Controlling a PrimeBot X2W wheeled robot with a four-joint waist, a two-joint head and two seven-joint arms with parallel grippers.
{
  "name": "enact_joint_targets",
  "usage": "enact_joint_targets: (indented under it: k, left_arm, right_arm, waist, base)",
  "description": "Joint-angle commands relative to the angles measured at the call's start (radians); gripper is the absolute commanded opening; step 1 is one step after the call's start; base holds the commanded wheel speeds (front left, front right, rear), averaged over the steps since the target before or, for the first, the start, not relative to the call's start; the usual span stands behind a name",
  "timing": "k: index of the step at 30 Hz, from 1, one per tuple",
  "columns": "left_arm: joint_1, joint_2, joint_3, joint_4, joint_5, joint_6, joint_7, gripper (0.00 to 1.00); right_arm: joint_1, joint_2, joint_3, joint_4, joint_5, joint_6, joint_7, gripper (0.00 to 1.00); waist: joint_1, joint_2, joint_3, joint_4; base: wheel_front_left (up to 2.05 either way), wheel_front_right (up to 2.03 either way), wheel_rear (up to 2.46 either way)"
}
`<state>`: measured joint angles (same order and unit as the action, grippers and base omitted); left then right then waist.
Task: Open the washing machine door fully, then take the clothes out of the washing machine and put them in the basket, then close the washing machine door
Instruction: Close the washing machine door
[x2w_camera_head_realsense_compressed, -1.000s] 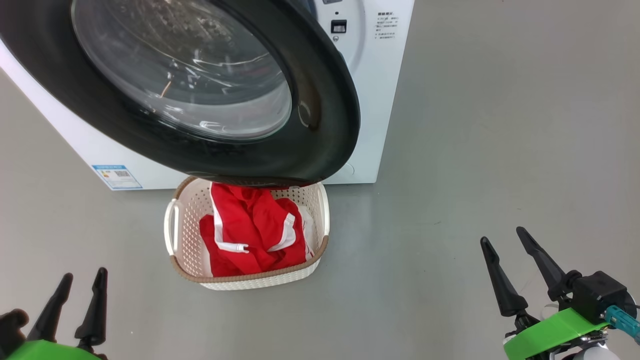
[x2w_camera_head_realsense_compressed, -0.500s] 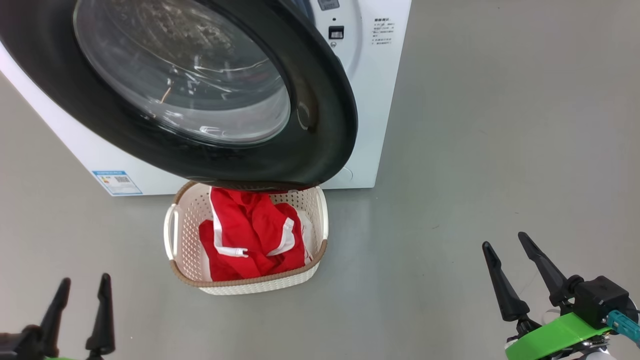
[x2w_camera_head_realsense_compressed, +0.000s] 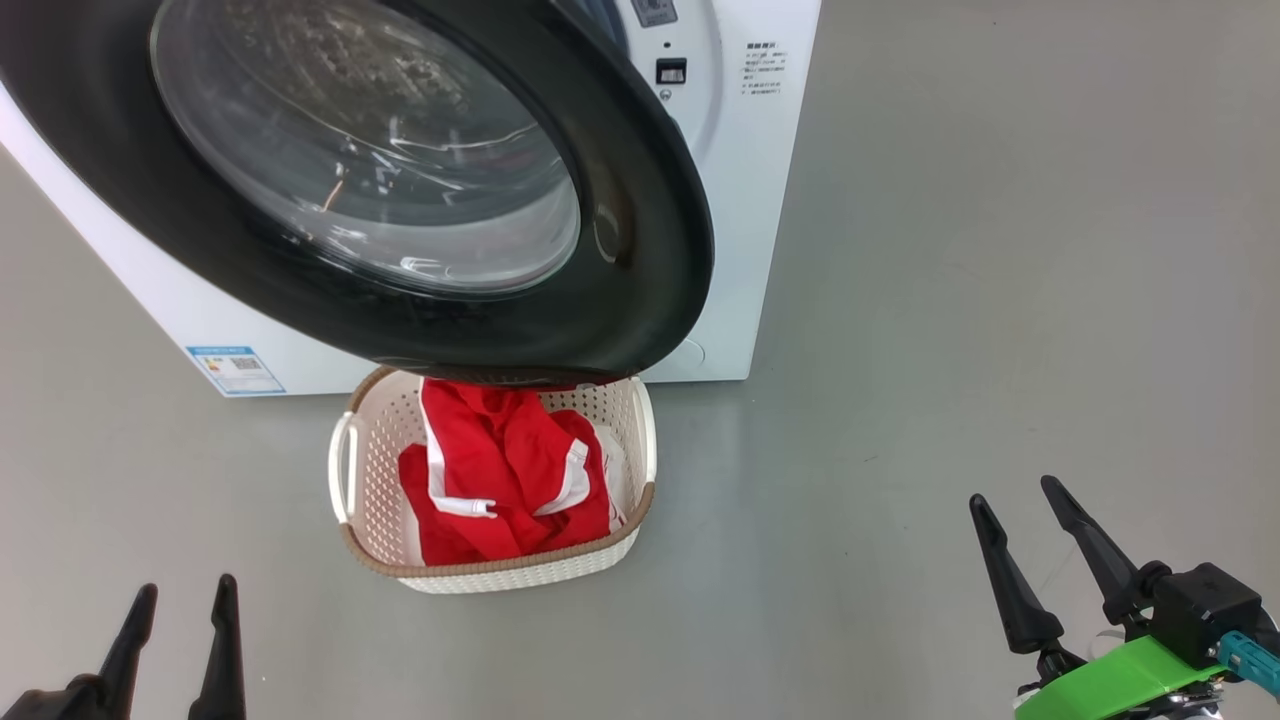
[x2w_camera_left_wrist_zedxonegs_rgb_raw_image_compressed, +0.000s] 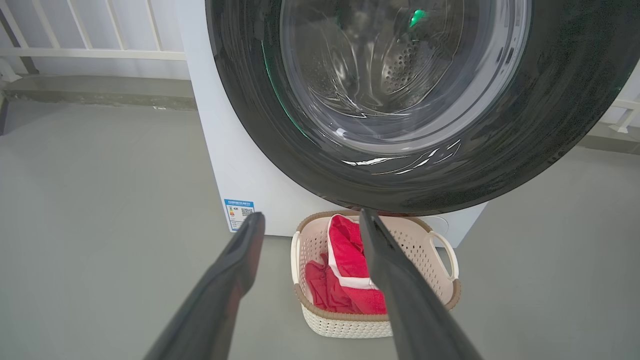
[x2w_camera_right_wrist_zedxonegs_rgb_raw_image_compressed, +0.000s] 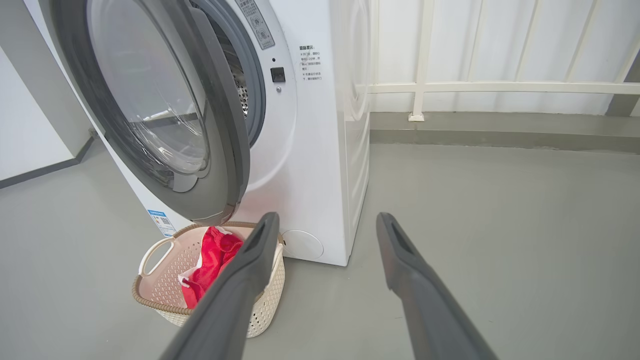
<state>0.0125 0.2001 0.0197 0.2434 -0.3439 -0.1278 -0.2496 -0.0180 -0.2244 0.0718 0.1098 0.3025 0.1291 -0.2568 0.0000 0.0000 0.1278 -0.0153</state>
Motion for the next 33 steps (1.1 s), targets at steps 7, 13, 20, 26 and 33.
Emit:
enact_joint_targets:
  k: [7,13,20,26,33]
  left_arm:
    - [-0.025,0.024,0.038,-0.027,0.007,-0.003,-0.012,1.00]
    - [-0.036,0.020,0.037,-0.033,0.014,-0.003,-0.012,1.00]
    - [-0.072,0.012,0.024,-0.046,0.015,-0.003,-0.012,1.00]
    - [-0.099,0.001,0.010,-0.060,0.014,-0.003,-0.012,1.00]
    - [-0.136,-0.014,-0.010,-0.061,0.003,-0.003,-0.012,1.00]
  right_arm:
    - [-0.010,-0.012,0.014,-0.027,0.001,0.002,-0.005,1.00]
    - [-0.039,-0.004,0.035,-0.028,0.005,0.002,-0.005,1.00]
    - [-0.128,0.004,0.087,-0.024,0.016,0.002,-0.005,0.00]
    - [-0.230,0.021,0.135,-0.010,0.017,0.002,-0.005,0.00]
    - [-0.370,0.052,0.184,0.028,0.021,0.002,-0.005,0.00]
  waist:
    - [0.0000,0.0000,0.006,0.007]
    - [0.0000,0.0000,0.017,0.016]
    - [0.0000,0.0000,0.051,0.052]
    - [0.0000,0.0000,0.077,0.094]
    - [0.0000,0.0000,0.128,0.150]
  base:
    - [0.00,0.00,0.00]
    - [0.00,0.00,0.00]
    - [0.00,0.00,0.00]
    - [0.00,0.00,0.00]
    - [0.00,0.00,0.00]
